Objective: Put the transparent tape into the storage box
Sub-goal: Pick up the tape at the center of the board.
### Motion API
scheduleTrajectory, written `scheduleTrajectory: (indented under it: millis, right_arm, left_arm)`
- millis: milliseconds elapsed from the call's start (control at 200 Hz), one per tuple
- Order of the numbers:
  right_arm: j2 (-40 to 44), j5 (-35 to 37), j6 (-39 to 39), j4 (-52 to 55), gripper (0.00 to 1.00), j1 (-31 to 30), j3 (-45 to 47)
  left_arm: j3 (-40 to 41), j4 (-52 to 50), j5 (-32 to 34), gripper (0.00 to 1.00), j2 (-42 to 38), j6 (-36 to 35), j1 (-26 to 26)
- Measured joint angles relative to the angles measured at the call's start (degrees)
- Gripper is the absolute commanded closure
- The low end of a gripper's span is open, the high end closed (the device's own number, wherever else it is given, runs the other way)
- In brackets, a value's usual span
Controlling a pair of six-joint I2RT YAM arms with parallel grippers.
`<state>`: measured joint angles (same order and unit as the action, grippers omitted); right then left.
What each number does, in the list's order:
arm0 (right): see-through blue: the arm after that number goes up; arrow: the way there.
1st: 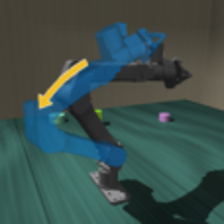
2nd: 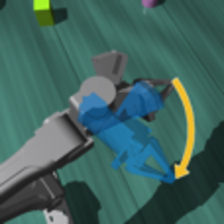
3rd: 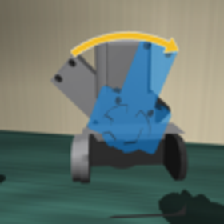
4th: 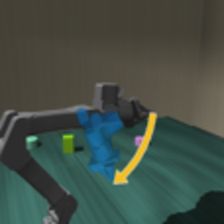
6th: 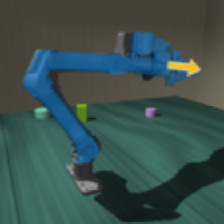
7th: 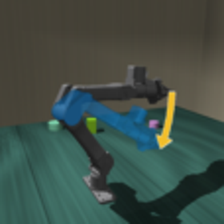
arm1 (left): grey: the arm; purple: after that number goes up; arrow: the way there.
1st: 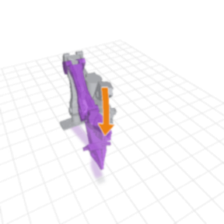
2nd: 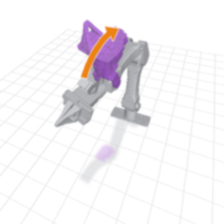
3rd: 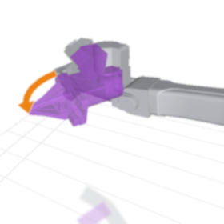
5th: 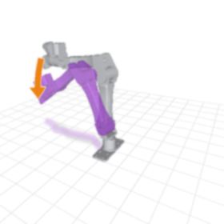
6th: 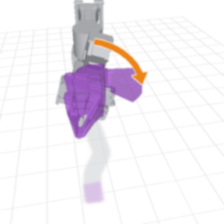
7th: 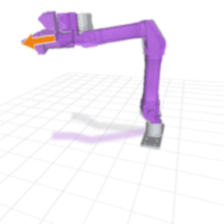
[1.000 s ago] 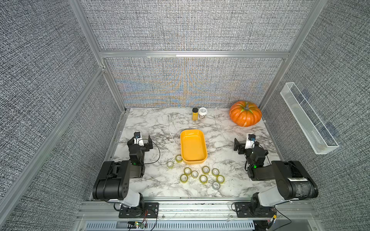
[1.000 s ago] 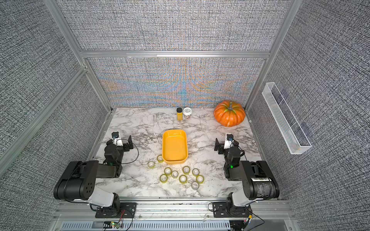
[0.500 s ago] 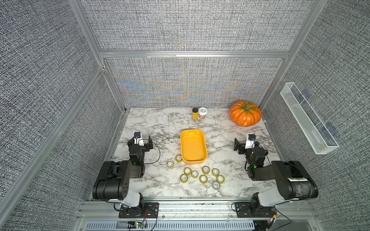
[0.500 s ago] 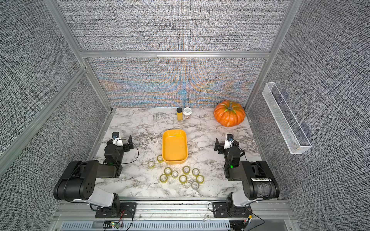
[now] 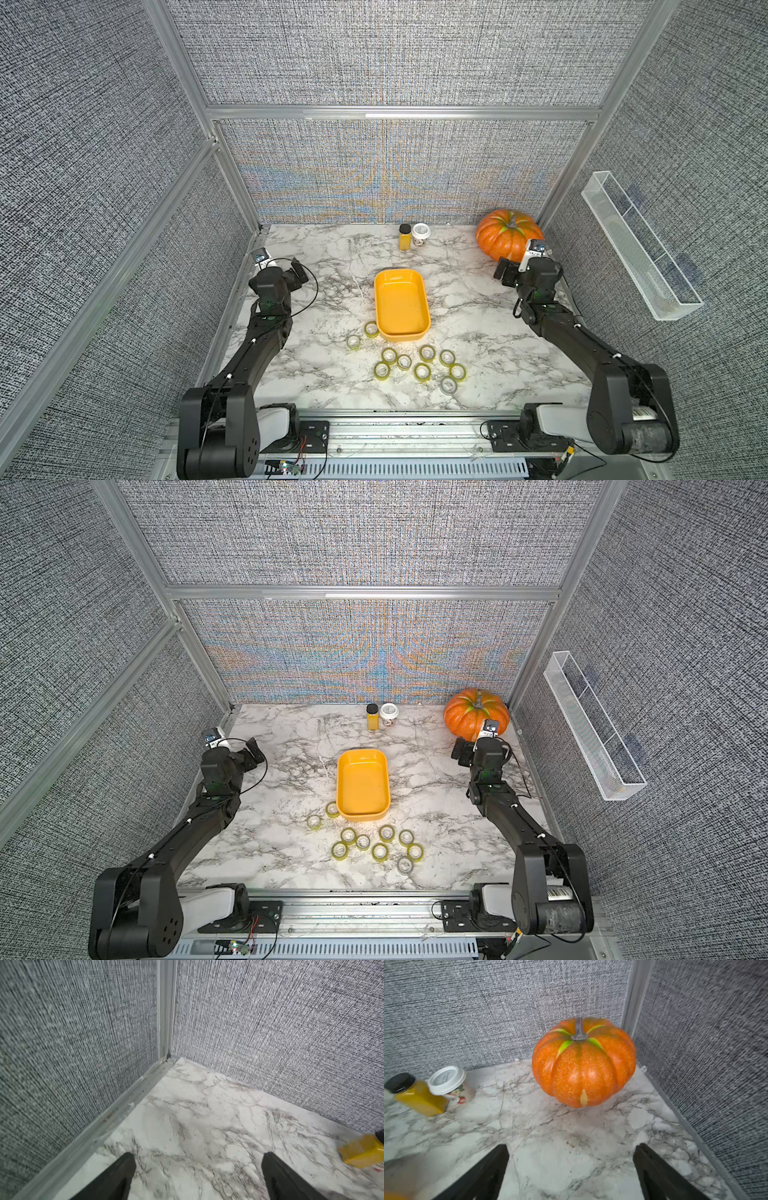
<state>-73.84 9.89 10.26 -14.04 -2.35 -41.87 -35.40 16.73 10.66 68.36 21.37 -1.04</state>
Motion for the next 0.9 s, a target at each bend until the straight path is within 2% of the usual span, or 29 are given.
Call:
scheduleTrajectory:
  millis: [55, 175, 355, 456, 646, 901]
  right_arm:
    - [1.6, -2.1, 1.5, 4.8, 0.11, -1.2, -0.5]
    - [4.2, -5.7, 4.0, 13.1, 0.17, -5.8, -1.3]
    - [4.4, -4.3, 6.6, 24.0, 0.21, -19.9, -2.4]
    - [4.9, -3.8, 8.7, 28.0, 0.27, -25.2, -1.1]
    - [10.0, -6.2, 12.7, 33.2, 0.28, -32.3, 3.2]
    - [15.3, -9.7, 16.8, 37.3, 0.36, -37.5, 7.0]
  left_arm:
    - [0.5, -4.0, -2.4, 0.0, -1.5, 2.0, -0.6]
    - [3.3, -9.6, -6.9, 0.0, -5.8, 5.2, -1.6]
    - [11.9, -11.3, -11.2, 0.0, -14.3, 8.3, -2.2]
    - [13.9, -11.1, -12.3, 0.0, -17.4, 9.3, -2.3]
    - [12.9, -11.2, -16.9, 0.0, -15.5, 12.7, -4.6]
    - [11.7, -11.7, -18.1, 0.01, -9.6, 16.7, -15.8]
